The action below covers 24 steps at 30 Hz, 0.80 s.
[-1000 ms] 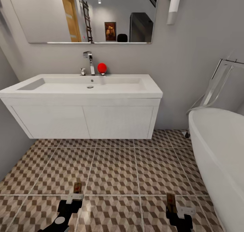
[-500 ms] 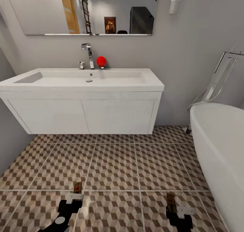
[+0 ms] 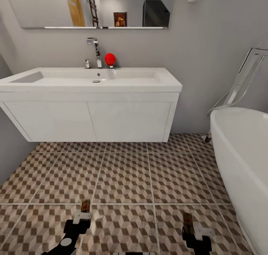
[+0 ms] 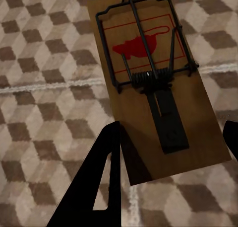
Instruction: Take the four mousetraps from the cabinet in the bathroom and place them on the bathroom floor. Make sure all four end up on the same floor surface, and ensure that at least two of them are either under or directly next to the same bathroom sink.
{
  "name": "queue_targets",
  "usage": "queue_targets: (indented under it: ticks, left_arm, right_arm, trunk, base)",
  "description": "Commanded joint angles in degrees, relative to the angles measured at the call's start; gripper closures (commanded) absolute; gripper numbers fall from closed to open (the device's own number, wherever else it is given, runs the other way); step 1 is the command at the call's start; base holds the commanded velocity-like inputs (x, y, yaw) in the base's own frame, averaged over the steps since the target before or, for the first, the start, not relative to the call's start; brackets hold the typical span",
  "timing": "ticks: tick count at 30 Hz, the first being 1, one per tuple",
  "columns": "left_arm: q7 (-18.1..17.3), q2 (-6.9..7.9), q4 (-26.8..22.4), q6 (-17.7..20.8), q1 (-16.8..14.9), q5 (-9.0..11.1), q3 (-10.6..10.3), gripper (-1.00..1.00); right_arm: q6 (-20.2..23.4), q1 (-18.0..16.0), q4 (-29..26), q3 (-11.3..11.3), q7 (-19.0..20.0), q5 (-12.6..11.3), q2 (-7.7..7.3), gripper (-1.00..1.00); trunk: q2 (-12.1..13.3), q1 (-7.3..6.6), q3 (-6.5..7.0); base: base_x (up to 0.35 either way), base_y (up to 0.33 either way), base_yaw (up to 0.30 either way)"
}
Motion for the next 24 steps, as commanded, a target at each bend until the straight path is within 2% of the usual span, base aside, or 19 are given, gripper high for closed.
queue_targets:
  ticks: [1,10,24]
  left_arm:
    - [0.33,0.04,-0.03,-0.13,-0.01,0.28,-0.48,1.00]
    - [0.33,0.02,-0.03,-0.13,-0.01,0.27,-0.48,1.00]
    - [0.33,0.02,-0.25,-0.13,-0.01,0.28,-0.48,1.00]
  right_arm:
    - [-0.23,-0.02,0.06,0.11,0.08,-0.34,-0.01,1.00]
    - [-0.23,-0.01,0.05,0.11,0.08,-0.34,-0.01,1.00]
    - [-0.19,-0.01,0.08,0.14,0.08,-0.34,-0.01,1.00]
  trunk:
    - [-0.43,0.21,-0.32]
    - [-4.04,2.19,-2.76]
    - [-4.23,2.55,-7.15]
  base:
    - [0.000,0.000,-0.057]
    - [0.000,0.000,-0.069]
    - [0.000,0.000,-0.079]
